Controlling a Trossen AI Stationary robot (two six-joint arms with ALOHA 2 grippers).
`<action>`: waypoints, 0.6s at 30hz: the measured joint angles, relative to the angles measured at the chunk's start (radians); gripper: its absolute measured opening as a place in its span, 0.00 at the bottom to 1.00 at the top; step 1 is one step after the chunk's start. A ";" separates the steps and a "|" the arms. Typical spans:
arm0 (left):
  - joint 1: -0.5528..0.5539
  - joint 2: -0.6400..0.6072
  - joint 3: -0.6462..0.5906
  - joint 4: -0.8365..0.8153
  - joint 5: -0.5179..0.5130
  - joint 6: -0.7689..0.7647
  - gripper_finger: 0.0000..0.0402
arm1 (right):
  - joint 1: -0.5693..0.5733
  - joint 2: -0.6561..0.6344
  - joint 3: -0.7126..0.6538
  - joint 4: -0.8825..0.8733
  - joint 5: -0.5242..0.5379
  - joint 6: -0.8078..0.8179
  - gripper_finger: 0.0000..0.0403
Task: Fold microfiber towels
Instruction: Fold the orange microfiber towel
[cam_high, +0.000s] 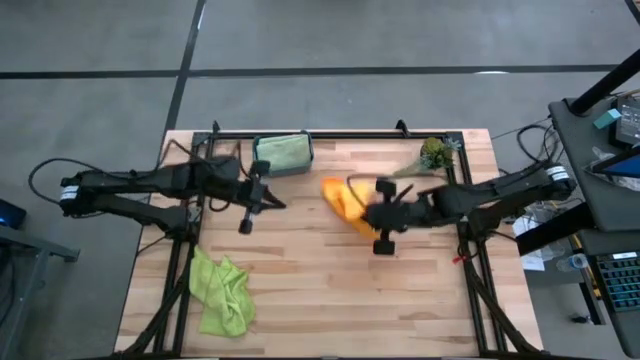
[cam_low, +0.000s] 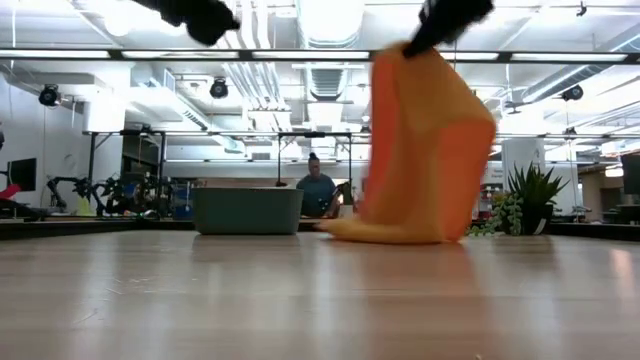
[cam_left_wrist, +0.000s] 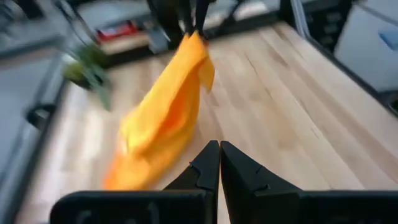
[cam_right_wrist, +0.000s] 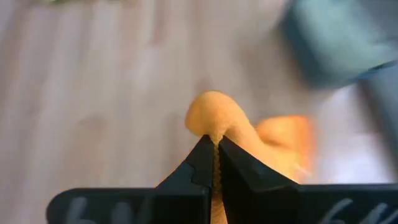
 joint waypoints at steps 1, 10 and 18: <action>-0.011 0.007 -0.019 -0.001 0.000 -0.007 0.00 | 0.012 0.015 -0.018 0.004 -0.039 0.032 0.02; -0.066 0.140 -0.123 0.130 0.001 -0.113 0.00 | 0.164 0.199 -0.165 0.122 -0.235 0.332 0.02; -0.068 0.316 -0.130 0.292 0.001 -0.124 0.00 | 0.247 0.321 -0.184 0.198 -0.284 0.602 0.09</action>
